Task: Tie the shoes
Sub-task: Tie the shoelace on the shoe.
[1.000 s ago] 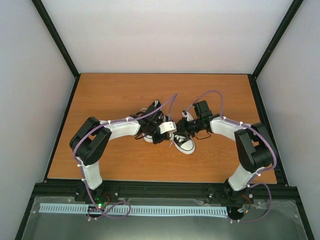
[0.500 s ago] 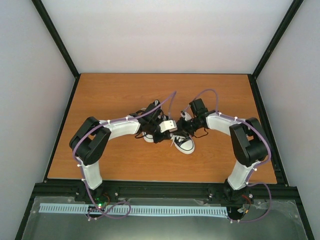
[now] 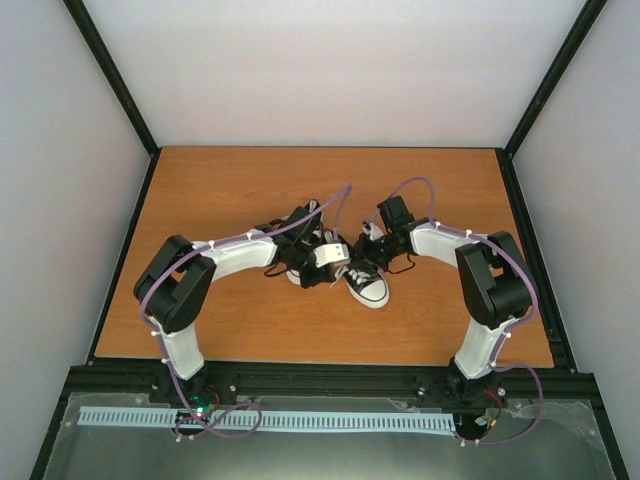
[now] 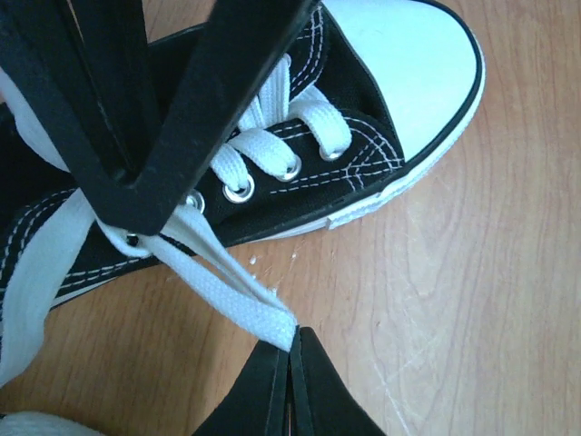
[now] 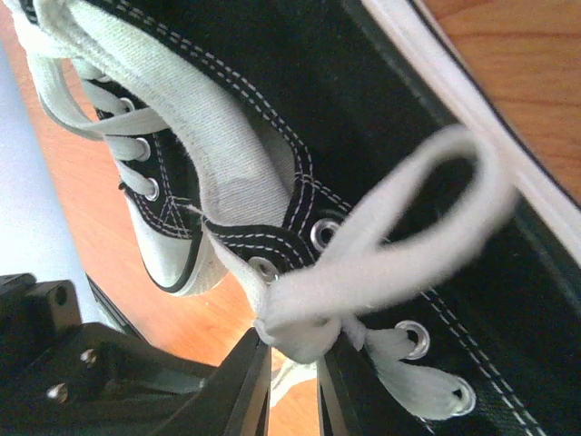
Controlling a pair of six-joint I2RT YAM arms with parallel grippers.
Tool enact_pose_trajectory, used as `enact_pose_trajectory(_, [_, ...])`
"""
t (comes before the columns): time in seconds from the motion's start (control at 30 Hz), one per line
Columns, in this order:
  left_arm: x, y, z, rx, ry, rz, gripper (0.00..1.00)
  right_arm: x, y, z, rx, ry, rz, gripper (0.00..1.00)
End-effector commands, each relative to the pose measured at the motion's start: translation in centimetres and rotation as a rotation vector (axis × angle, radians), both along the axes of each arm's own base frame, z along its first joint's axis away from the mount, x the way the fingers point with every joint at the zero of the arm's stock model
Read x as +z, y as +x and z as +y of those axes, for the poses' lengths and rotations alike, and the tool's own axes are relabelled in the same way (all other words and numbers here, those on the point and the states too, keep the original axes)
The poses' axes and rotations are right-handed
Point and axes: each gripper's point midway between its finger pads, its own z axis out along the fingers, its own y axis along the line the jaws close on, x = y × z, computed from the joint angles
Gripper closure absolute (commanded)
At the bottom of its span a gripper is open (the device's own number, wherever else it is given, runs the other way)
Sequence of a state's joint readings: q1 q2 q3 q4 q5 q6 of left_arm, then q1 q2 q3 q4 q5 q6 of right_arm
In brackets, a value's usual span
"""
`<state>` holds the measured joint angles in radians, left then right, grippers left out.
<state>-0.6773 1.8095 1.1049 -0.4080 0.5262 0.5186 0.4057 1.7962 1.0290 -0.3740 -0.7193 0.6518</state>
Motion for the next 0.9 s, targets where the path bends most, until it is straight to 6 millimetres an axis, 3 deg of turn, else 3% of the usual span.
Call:
enact_pose_trajectory(0.0, [1.3,-1.3,1.0,-0.047,0.017,0.003,0.99,-1.7,0.9,-1.9,-0.066,-0.09,-0.004,0.83])
enact_pose_trajectory(0.23, [0.3,-0.6,2.3,-0.026,0.093,-0.041,0.99,-1.8,0.8,-2.3,-0.068,-0.103,-0.004,0.82])
enact_pose_trajectory(0.63, [0.4,1.2,3.0,0.045,0.103,-0.065,0.99,-2.9,-0.3,-2.7,-0.047,-0.124,0.02,0.83])
enact_pose_trajectory(0.7, [0.4,1.4,3.2,0.048,0.105,-0.07,0.99,-2.2,-0.5,-2.0,-0.019,-0.072,0.002,0.8])
enact_pose_trajectory(0.77, [0.8,1.8,2.5,0.046,0.068,-0.079,0.99,0.0,-0.3,-0.2,0.055,0.018,-0.031,0.77])
enact_pose_trajectory(0.87, [1.4,2.3,1.6,0.046,0.034,-0.08,0.99,0.4,-0.5,-0.3,0.112,-0.056,-0.074,0.77])
